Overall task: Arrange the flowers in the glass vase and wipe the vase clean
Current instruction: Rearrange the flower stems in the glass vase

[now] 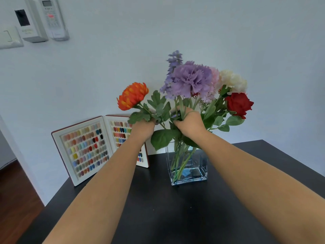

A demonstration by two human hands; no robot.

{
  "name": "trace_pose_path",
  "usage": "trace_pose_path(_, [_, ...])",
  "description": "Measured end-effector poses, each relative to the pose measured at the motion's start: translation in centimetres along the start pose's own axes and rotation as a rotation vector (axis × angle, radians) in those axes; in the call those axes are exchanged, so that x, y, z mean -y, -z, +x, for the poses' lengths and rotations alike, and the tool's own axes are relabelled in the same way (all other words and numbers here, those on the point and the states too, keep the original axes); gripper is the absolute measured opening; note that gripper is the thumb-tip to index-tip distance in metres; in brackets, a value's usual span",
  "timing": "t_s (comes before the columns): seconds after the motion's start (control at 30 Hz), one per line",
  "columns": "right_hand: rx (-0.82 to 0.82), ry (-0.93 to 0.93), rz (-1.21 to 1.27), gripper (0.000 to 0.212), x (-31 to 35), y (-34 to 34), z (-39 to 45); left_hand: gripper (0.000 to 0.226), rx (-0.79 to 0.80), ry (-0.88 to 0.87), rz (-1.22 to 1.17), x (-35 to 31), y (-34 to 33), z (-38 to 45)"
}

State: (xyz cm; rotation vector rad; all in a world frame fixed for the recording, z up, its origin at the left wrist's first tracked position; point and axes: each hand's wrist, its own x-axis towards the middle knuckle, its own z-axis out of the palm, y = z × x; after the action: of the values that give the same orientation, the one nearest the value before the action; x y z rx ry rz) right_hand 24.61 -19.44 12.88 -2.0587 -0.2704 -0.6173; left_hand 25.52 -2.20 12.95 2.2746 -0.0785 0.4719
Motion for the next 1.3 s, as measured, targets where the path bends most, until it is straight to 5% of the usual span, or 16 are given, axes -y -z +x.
trace_pose_path(0.1, [0.011,-0.024,-0.039,0.030,-0.1,1.6,0.4,0.023,-0.109,-0.182,-0.052,-1.7,1.2,0.2])
trace_pose_path(0.23, [-0.024,-0.067,-0.058,0.026,-0.4,3.2,0.6,0.026,-0.129,-0.181,-0.306,-3.9,2.5,0.5])
trace_pose_path(0.77, [0.092,-0.278,-0.113,0.031,0.2,3.6,1.3,0.030,0.071,-0.256,0.086,-3.8,-2.3,0.9])
trace_pose_path(0.93, [0.058,-0.231,-0.079,0.023,-0.1,2.9,1.1,0.037,0.203,-0.107,-0.277,-2.4,-2.6,0.6])
trace_pose_path(1.17, [0.047,-0.314,0.401,0.040,-1.6,2.2,0.3,0.044,0.212,0.041,-0.557,-0.3,-2.6,-0.5])
trace_pose_path(1.3, [-0.097,-0.230,0.206,0.013,-2.0,2.4,0.2,0.032,0.181,0.023,-0.591,0.6,-2.8,-0.7])
